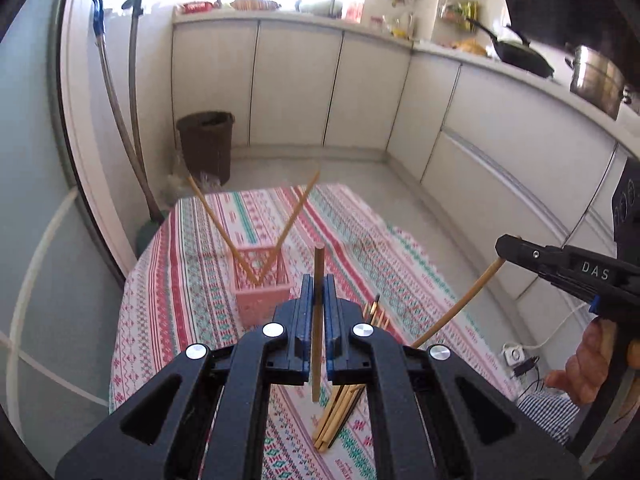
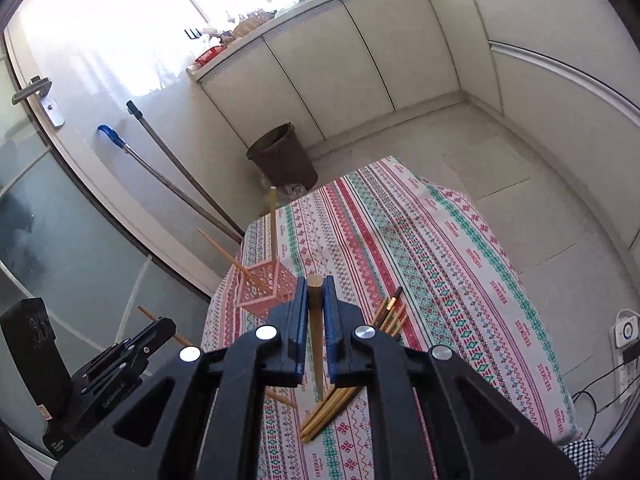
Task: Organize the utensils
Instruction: 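Carry both sticks to the pink holder and lower them inside, then open both grippers to drop the sticks into the pink holder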
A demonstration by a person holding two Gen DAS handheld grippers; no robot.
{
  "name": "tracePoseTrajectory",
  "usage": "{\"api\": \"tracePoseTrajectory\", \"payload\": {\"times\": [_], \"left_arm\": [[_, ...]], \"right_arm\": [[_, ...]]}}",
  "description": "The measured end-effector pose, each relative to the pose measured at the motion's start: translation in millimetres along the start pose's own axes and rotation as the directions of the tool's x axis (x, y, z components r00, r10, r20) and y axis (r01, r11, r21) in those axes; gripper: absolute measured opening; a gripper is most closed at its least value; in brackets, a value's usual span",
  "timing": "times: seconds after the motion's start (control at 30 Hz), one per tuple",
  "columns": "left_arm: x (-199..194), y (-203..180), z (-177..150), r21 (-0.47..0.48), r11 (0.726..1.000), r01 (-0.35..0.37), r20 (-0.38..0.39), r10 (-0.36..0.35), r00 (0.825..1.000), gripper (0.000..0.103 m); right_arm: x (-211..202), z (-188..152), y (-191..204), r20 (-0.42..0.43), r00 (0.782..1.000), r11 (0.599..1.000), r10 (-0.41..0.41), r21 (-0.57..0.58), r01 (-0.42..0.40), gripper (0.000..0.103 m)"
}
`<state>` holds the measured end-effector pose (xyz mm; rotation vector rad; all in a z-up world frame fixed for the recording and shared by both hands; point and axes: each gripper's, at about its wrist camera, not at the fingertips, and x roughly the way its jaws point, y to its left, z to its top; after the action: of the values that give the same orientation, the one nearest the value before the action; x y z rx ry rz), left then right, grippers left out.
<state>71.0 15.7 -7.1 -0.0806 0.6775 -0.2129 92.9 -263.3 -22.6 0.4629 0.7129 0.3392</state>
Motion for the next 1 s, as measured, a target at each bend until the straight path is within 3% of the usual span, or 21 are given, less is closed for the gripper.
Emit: {"api": "tracePoseTrajectory", "payload": {"times": [0.2, 0.53, 0.63, 0.73, 0.87, 1.0], "left_arm": [[-16.6, 14.5, 44.3, -0.063, 0.998, 0.016, 0.110, -0.010, 0.994, 0.004], [-28.8, 43.2, 102.8, -0.162, 0.986, -0.036, 0.264, 0.079, 0.961, 0.004], [-11.8, 54.8, 105.7, -0.199, 0.978, -0.056, 0.253, 0.107, 0.962, 0.004], [14.2, 71.5, 102.0, -0.246, 0.967, -0.065, 0.201, 0.116, 0.973, 0.004], [51.2, 89.3, 87.9, -0.292, 0.952, -0.095, 0.079, 0.123, 0.989, 0.006], [39.3, 108.0, 81.7, -0.364, 0.926, -0.100, 0.093, 0.143, 0.985, 0.017]], "right_arm": [[-14.7, 43.0, 20.5, 0.099, 0.994, 0.999, 0.043, 0.000, -0.043, 0.008], [0.2, 97.0, 34.6, 0.183, 0.977, 0.993, 0.106, 0.038, -0.115, 0.008], [12.8, 100.9, 39.9, 0.181, 0.978, 0.993, 0.103, 0.030, -0.111, 0.008], [29.9, 99.8, 44.1, 0.159, 0.982, 0.994, 0.102, 0.028, -0.108, 0.008], [53.3, 100.0, 48.4, 0.128, 0.987, 0.995, 0.094, 0.028, -0.098, 0.008], [71.3, 99.1, 51.8, 0.103, 0.991, 0.996, 0.082, 0.028, -0.086, 0.008]]}}
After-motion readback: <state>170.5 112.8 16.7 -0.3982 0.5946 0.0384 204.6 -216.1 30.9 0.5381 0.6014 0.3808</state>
